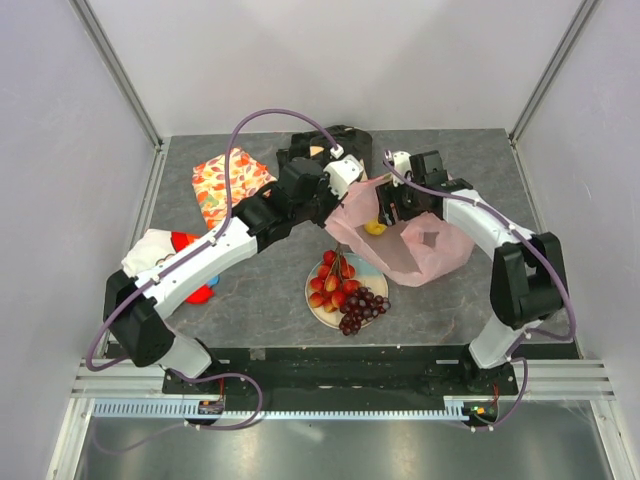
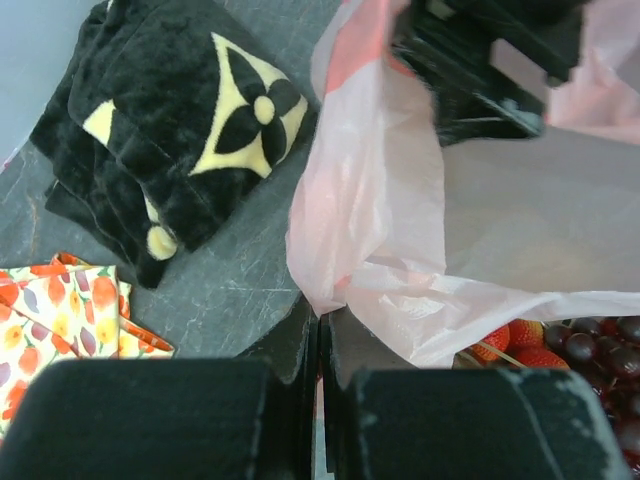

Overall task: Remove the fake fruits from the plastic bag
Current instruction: Adjust the plastic bag at the center of the board.

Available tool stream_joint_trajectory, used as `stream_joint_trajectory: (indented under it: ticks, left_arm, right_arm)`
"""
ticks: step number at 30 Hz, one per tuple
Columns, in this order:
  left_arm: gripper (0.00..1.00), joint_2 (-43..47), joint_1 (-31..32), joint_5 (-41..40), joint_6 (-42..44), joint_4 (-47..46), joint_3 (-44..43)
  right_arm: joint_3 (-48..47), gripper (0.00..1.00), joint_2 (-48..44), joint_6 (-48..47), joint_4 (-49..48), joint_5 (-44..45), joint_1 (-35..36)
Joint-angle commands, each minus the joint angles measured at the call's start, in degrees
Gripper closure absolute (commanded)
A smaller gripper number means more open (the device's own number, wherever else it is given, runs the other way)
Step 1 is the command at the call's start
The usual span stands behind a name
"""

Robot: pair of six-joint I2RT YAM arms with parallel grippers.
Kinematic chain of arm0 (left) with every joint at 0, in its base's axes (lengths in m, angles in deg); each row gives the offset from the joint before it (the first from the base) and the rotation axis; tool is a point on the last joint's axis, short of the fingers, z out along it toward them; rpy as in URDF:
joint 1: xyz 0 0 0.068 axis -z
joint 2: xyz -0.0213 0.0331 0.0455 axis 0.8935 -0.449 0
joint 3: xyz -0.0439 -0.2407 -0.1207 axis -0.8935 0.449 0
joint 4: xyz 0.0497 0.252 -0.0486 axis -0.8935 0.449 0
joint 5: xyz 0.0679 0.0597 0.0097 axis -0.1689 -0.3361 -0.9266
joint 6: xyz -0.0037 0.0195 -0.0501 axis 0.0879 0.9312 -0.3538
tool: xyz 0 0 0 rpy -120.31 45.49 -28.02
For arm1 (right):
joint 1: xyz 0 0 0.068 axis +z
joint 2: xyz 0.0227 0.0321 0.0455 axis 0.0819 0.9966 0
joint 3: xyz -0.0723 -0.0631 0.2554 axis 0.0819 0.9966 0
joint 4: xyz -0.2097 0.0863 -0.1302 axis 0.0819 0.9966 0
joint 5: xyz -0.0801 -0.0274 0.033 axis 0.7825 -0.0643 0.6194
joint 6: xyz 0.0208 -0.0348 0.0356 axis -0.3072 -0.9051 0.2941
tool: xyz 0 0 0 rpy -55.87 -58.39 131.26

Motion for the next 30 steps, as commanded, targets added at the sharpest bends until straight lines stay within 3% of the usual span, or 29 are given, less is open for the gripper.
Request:
stream_joint_trajectory:
  ticks: [1, 8, 12, 17, 24, 30]
  left_arm:
    - [0.98, 0.3, 0.4, 0.7, 2.7, -1.4, -0.3]
    - [0.98, -1.3, 0.4, 1.8, 1.9, -1.4, -0.4]
    - [0.98, -1.9, 0.3, 1.1, -0.3, -1.3, 0.1]
    - [0.98, -1.3, 0.2, 1.1, -1.2, -0.9, 1.6]
    - [0.99, -2.1, -0.6, -0.3, -1.7, -0.8, 1.1]
    - [0.99, -3.7, -1.7, -1.1, -2.4, -2.3, -0.8]
  right_arm:
    - [-5.0, 0.21, 4.5, 5.2, -3.8, 3.3, 0.6]
    - [-8.7, 0.14, 10.7, 8.2, -5.5, 1.6, 3.1]
    - [-10.0, 0.14, 14.2, 10.6, -6.8, -0.5, 3.6]
    - [-11.2, 0.18, 18.0, 11.3, -7.0, 3.0, 3.7]
    - [-14.3, 0.52, 14.0, 7.5, -2.1, -0.9, 3.3]
    - [-14.4, 0.54, 3.7, -1.9, 11.6, -7.7, 2.5]
